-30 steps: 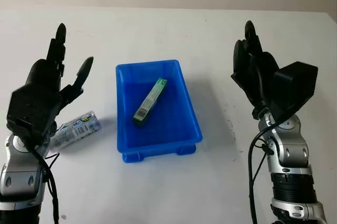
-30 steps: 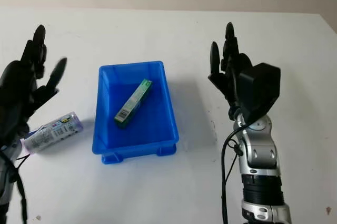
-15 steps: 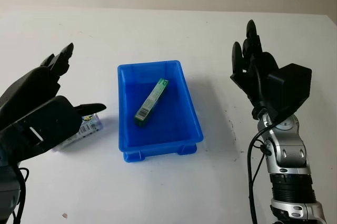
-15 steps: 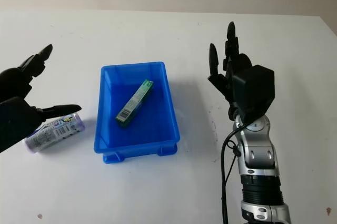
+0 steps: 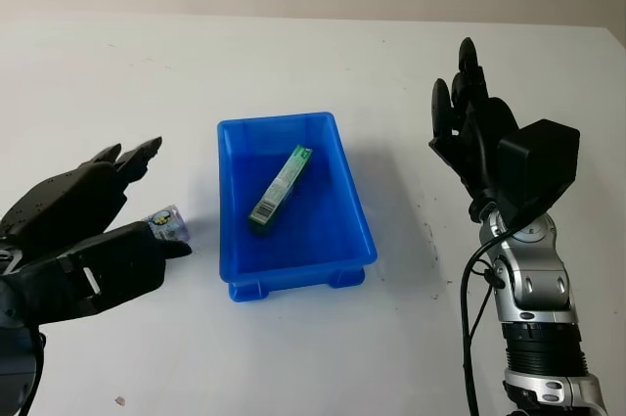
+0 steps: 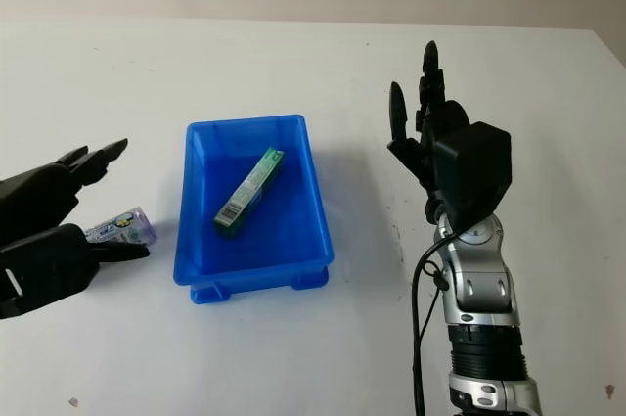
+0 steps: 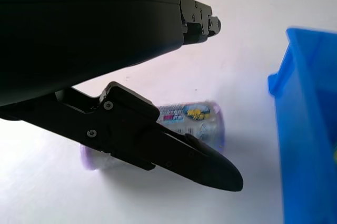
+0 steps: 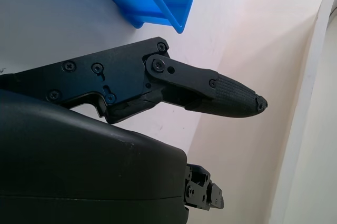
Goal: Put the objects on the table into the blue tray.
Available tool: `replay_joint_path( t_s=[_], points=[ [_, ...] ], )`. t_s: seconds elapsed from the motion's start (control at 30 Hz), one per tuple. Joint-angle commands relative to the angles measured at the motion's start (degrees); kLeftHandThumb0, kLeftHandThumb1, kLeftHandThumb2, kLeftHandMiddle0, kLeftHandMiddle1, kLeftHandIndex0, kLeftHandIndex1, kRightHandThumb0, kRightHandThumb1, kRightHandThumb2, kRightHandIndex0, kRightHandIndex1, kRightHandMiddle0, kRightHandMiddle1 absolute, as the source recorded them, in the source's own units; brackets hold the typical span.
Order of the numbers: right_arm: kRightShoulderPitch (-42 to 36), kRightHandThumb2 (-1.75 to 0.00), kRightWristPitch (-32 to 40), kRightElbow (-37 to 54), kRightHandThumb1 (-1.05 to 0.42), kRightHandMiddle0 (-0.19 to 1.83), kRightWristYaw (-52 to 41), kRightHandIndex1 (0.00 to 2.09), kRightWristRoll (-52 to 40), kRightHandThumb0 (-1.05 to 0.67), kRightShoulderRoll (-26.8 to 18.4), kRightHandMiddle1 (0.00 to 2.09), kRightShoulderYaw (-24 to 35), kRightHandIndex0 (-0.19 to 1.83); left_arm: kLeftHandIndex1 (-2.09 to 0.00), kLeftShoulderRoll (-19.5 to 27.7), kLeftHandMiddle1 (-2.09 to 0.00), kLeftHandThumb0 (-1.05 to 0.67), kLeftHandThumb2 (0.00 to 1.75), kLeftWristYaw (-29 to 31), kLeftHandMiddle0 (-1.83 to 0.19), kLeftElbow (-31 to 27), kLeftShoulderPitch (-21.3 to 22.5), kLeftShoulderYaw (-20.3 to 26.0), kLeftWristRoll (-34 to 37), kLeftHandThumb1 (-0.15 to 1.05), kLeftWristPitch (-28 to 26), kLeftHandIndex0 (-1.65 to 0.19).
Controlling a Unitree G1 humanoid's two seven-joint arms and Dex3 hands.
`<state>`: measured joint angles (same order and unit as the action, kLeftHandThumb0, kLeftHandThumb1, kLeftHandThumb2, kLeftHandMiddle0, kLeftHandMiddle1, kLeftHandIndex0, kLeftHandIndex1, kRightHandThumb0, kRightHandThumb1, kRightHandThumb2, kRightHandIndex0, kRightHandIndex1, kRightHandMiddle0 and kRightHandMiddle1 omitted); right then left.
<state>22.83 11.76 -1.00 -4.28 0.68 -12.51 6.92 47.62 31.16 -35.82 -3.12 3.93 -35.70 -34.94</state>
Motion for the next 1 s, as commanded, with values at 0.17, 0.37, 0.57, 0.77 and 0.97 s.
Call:
replay_joint_path(
  t_s=[0.17,0.37,0.57,0.77,0.97],
  points=[
    [0.6,-0.70,-1.1,0.5,-1.05,-0.19,-0.2,0.00,-0.5,-0.72,-0.3,0.00,0.2,-0.19,-0.06,1.6,-0.06,-0.80,0.05,2.9,0.00,2.8,-1.4,-1.5,-3.5,0.91,2.0,-0.02],
    [0.6,-0.71,-3.1,0.2,-1.05,-0.19,-1.4,0.00,-1.9,-0.71,-0.2,0.00,0.4,-0.19,-0.15,1.1,-1.42,-0.71,0.05,4.4,-0.06,3.1,-2.0,-3.4,-9.7,0.94,1.5,-0.17],
    [0.3,-0.73,-4.1,0.6,-1.05,-0.19,-2.3,0.00,-2.7,-0.70,-0.2,0.00,0.3,-0.19,-0.38,-2.4,-2.01,-0.61,0.08,3.7,-0.34,3.8,-1.7,-4.9,-16.2,1.03,-0.7,-0.34],
    [-0.2,-0.70,-5.3,0.7,-1.05,-0.19,-2.6,0.00,-3.3,-0.71,-0.2,0.00,0.5,-0.19,-1.49,-7.0,-1.63,-0.57,0.24,1.3,-0.53,4.9,-1.7,-2.9,-14.4,1.05,-0.5,-0.32],
    [-0.4,-0.69,-6.0,0.3,-1.05,-0.19,-2.8,0.00,-3.6,-0.70,-0.5,0.00,0.7,-0.19,-1.79,-8.2,-1.87,-0.57,0.40,-2.3,-0.65,5.9,-2.5,-2.2,-15.2,1.05,1.5,-0.43]
  ],
)
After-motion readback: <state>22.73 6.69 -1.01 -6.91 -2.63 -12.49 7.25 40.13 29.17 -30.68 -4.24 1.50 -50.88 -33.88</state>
